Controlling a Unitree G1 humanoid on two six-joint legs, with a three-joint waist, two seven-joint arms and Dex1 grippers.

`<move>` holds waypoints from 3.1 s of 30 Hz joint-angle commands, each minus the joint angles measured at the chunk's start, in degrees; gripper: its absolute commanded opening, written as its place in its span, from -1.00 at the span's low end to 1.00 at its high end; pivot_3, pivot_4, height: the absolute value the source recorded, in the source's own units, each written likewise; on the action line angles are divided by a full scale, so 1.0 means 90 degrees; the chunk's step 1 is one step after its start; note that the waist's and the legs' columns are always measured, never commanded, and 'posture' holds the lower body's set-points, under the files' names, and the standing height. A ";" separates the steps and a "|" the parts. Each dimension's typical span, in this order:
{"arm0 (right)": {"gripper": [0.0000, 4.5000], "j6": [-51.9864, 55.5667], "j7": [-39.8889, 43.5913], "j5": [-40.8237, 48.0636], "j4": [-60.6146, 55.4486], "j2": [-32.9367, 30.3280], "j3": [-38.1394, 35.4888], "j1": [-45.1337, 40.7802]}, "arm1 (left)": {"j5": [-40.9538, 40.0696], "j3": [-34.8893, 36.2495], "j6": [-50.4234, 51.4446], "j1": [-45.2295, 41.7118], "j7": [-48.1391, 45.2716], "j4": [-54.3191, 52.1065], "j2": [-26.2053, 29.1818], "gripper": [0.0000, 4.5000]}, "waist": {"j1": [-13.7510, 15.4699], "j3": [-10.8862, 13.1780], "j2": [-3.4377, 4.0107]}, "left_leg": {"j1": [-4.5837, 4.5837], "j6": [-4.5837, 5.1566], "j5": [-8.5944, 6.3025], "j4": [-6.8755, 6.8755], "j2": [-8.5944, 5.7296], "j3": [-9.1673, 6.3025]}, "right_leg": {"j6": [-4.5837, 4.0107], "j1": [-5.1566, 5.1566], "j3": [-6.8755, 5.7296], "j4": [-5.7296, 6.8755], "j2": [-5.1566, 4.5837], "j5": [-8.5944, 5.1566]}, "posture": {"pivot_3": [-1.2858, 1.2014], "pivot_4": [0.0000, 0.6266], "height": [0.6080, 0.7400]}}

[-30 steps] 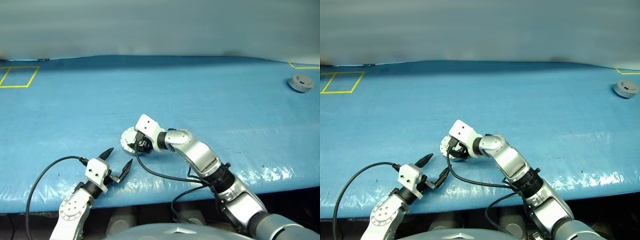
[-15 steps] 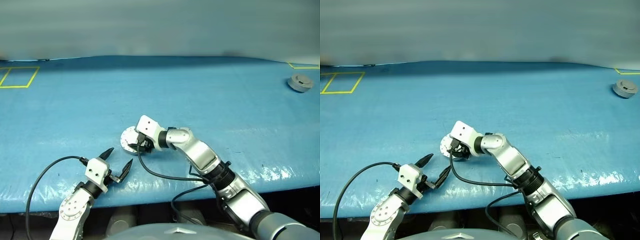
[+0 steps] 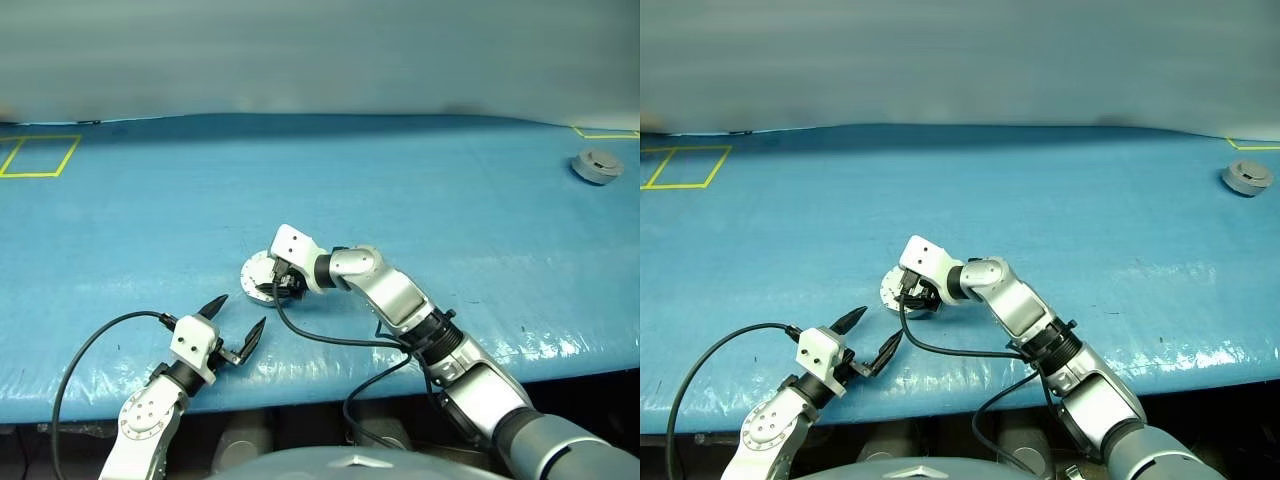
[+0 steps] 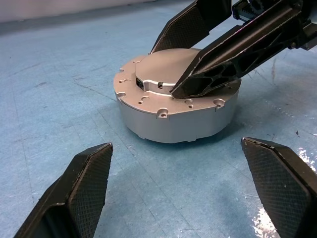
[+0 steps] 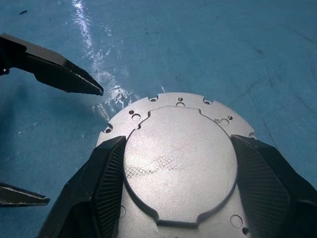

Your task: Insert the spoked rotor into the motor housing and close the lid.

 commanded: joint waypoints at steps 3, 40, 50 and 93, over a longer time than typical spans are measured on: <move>0.34 0.0560 0.0052 -0.0287 0.0180 -0.0217 0.0244 0.0124 | -0.0251 0.0227 0.0134 0.0027 -0.0039 -0.0458 0.0102 1.00 | 0.0007 -0.0002 0.0001 | 0.0000 0.0000 0.0000 -0.0002 -0.0001 0.0000 | 0.0000 0.0000 0.0000 -0.0002 -0.0001 0.0000 | 0.03 -0.52 1.00; 0.34 0.0511 -0.0132 -0.0304 0.0411 0.0055 0.0070 0.0123 | -0.5855 0.2146 0.7886 -0.3397 0.2199 -0.0531 0.0781 -0.98 | -0.0017 -0.0003 -0.0019 | 0.0065 -0.0053 0.0030 -0.0070 -0.0043 -0.0035 | -0.0016 0.0074 -0.0002 -0.0009 0.0007 -0.0013 | 0.03 -0.52 1.00; 0.34 0.0544 -0.0144 -0.0305 0.0380 0.0050 0.0067 0.0164 | -0.5174 0.2160 0.7435 -0.3354 0.2212 -0.0462 0.0698 -0.98 | -0.0015 -0.0003 -0.0019 | 0.0065 -0.0063 0.0036 -0.0076 -0.0043 -0.0039 | -0.0021 0.0069 -0.0003 -0.0010 0.0006 -0.0016 | 0.03 -0.52 1.00; 0.99 0.1937 0.0352 0.1631 -0.2845 -0.1005 -0.1779 0.1633 | -0.3992 0.1115 0.7571 -0.3225 0.1385 -0.0576 0.0807 -1.00 | 0.0147 -0.0007 -0.0018 | 0.0013 -0.0059 0.0033 -0.0190 -0.0047 -0.0078 | 0.0001 0.0061 -0.0038 -0.0147 -0.0019 0.0025 | 0.03 -0.52 1.00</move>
